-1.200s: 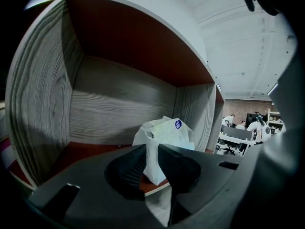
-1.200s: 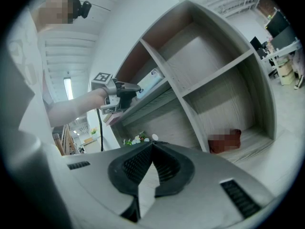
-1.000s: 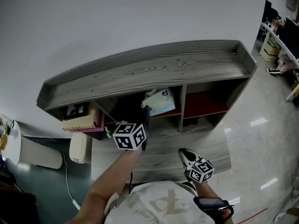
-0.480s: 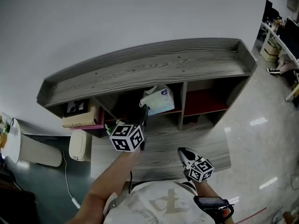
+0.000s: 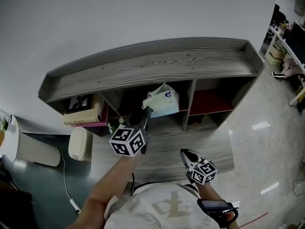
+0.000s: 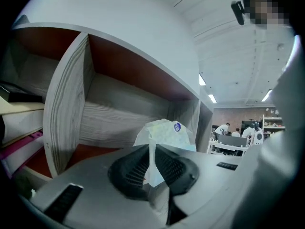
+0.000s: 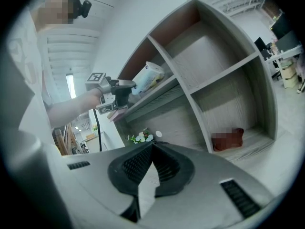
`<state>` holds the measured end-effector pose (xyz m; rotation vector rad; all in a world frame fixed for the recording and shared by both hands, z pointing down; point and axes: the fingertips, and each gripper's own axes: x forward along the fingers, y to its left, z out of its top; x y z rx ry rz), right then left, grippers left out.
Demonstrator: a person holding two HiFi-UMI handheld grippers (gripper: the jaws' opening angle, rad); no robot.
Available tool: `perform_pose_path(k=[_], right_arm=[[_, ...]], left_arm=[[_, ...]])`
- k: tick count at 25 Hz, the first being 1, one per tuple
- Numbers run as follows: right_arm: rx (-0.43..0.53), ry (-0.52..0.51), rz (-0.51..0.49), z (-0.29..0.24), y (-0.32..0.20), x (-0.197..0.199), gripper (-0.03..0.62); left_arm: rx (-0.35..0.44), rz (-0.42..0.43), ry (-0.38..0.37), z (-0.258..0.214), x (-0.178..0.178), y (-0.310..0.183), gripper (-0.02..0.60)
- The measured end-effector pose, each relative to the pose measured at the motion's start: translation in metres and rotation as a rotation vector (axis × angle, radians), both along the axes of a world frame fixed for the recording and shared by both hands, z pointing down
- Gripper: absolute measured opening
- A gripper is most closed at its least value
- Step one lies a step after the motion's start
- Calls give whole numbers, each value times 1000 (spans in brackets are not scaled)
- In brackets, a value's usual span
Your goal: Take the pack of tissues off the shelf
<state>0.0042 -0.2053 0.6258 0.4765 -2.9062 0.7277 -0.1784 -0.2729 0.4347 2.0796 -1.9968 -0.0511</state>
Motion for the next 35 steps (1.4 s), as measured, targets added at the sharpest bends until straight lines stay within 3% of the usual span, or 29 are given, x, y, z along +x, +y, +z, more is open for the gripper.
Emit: perform_pose_path(k=[15, 35], right_arm=[[25, 15, 42, -9, 13, 1, 5], [33, 44, 7, -11, 41, -11, 5]], left_arm=[[56, 78, 50, 3, 5, 50, 49], [21, 87, 104, 57, 6, 128, 49]])
